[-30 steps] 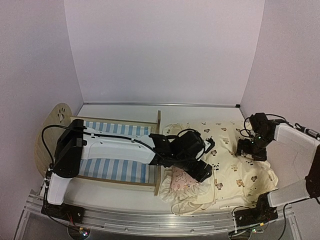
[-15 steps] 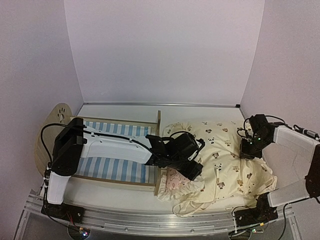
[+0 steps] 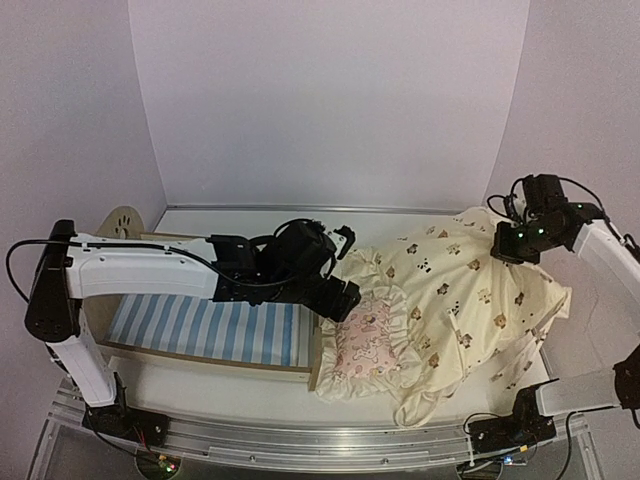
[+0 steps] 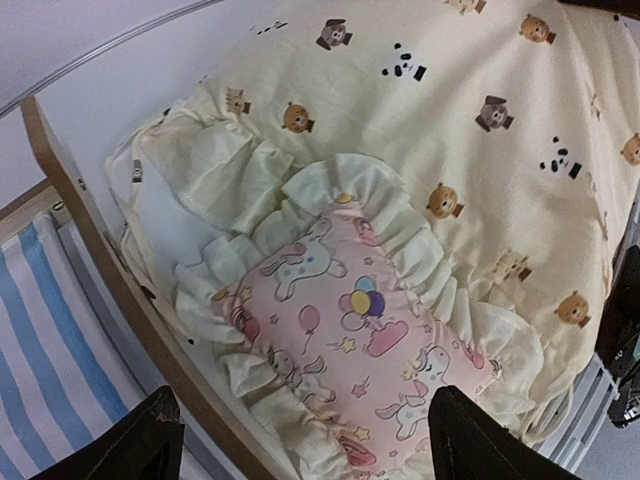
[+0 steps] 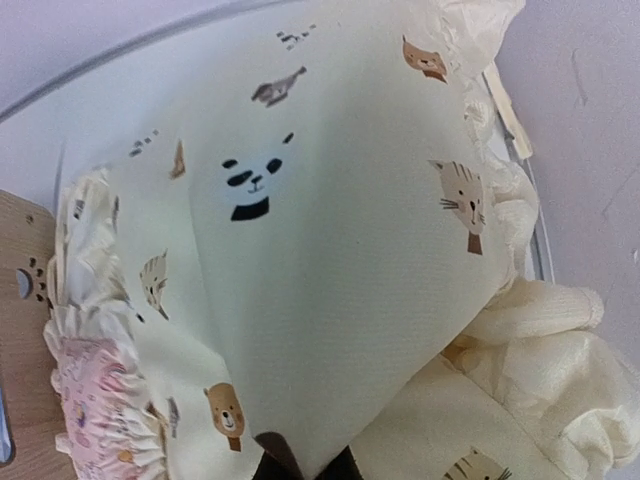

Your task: Set up the pet bed

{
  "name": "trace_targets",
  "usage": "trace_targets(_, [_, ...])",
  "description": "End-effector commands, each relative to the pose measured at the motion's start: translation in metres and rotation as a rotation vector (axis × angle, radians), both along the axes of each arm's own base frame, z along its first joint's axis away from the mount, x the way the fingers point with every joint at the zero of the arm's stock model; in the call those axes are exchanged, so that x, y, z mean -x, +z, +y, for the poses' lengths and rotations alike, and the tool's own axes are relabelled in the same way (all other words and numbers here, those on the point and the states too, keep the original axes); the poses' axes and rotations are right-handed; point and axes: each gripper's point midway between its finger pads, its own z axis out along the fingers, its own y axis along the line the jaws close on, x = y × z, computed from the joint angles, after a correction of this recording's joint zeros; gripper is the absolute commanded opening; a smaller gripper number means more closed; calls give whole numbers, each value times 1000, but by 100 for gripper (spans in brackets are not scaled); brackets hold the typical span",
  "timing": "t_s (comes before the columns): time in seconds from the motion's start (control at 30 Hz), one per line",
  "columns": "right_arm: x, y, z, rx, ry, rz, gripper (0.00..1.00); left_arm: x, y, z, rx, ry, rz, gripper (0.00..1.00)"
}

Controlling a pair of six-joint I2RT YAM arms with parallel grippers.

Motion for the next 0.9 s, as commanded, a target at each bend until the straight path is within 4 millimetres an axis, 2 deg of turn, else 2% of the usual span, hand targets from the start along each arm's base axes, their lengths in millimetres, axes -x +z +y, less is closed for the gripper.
trace_targets(0.0, [-18,76,3,17,52,-198,0,-7,17,34,-8,76,-38,86])
trace_targets(0.13, [-30,112,7,23,87,-275,0,-10,27,52,8,104,-54,88])
trace_targets(0.33, [-44,153,15,34,146,-365,0,-18,35,71,2,141,-94,89])
trace_targets(0.63, [-57,227,69,-184,380,-509,0,-27,63,80,30,120,-175,93])
trace_targets(0.77, [-48,257,101,-328,543,-559,0,-27,85,75,88,58,-214,99])
trace_targets(0.87, [-33,283,121,-445,654,-610,0,-27,108,73,132,9,-262,100])
